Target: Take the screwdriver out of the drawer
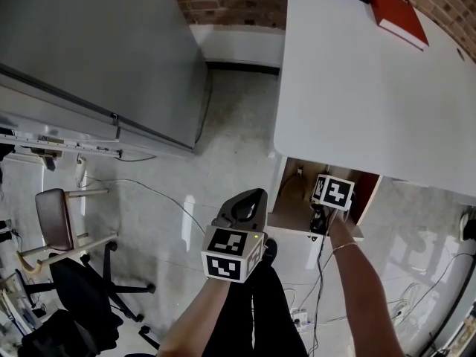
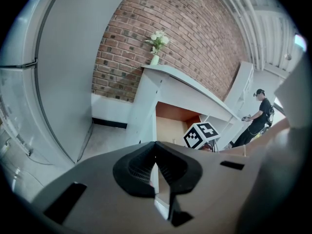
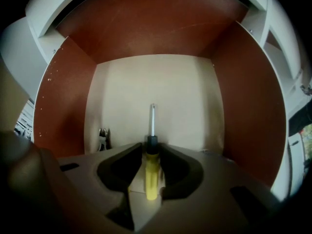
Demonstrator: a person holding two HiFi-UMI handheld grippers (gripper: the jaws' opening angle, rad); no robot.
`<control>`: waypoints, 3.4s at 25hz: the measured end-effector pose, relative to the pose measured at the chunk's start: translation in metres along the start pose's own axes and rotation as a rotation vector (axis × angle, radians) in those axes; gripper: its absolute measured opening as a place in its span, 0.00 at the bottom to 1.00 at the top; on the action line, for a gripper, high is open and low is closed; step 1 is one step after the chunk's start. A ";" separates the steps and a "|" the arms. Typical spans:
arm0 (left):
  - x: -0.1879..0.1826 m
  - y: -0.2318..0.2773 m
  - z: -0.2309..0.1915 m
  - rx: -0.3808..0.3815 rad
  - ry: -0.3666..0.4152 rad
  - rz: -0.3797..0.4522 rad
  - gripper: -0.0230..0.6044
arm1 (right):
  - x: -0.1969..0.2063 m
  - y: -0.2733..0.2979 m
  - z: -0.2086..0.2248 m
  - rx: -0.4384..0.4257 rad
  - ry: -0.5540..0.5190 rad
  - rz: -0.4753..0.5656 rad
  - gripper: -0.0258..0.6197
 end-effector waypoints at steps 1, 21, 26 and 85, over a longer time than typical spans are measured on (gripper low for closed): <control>-0.001 0.000 0.000 0.001 0.005 0.001 0.02 | 0.000 0.000 0.000 0.001 0.001 -0.001 0.23; -0.003 -0.010 0.000 0.007 0.013 0.005 0.03 | -0.001 -0.035 0.001 -0.051 0.083 0.074 0.16; -0.012 -0.017 0.005 0.019 0.029 0.009 0.02 | -0.010 -0.061 -0.003 -0.073 0.103 0.123 0.16; -0.123 -0.123 0.100 0.157 0.204 0.119 0.03 | -0.029 -0.408 -0.020 -0.223 0.114 0.616 0.16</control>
Point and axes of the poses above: the fingertips, and each gripper's own axes: y forward along the fingers, z to its right, x out of its underside, the point moved 10 cm from there along -y, backward along the fingers, and after that the axes turned 12 degrees about z, right-handed, at the moved point
